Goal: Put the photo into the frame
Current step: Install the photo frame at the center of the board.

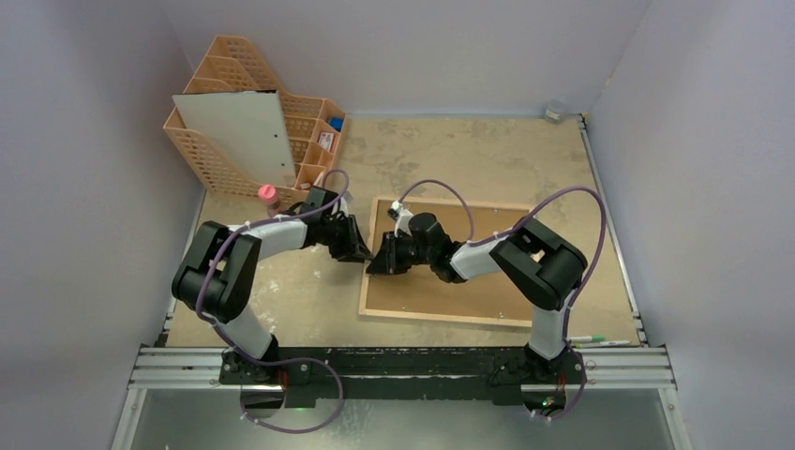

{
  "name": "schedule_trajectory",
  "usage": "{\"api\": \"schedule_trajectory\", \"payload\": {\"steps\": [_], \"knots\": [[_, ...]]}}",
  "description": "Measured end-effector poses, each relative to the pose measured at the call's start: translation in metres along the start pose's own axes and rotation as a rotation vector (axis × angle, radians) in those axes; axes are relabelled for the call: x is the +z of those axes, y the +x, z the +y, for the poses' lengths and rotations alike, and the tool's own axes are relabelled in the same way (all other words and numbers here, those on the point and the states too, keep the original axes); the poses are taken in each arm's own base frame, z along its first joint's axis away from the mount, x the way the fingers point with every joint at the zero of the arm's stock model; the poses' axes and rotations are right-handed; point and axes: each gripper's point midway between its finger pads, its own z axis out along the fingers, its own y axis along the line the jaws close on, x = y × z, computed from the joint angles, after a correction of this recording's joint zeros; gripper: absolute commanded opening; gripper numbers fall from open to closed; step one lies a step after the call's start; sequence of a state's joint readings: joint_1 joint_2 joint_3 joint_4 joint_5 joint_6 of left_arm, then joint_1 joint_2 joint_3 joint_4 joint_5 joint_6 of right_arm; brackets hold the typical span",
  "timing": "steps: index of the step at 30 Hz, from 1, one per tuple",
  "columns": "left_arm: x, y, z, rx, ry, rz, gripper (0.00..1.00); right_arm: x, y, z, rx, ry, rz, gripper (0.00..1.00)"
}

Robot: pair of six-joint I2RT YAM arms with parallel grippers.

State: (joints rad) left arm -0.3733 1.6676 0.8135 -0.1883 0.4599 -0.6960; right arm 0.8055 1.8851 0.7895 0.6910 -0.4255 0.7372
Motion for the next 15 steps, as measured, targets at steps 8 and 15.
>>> {"api": "schedule_trajectory", "payload": {"steps": [8, 15], "knots": [[0.0, 0.0, -0.001, -0.005, 0.0, 0.01, 0.0, -0.004, 0.027, 0.011, -0.013, -0.105, 0.113, 0.24], [0.0, 0.001, 0.0, -0.005, -0.001, 0.011, 0.0, -0.007, 0.021, 0.011, -0.014, -0.025, 0.074, 0.33]]}}
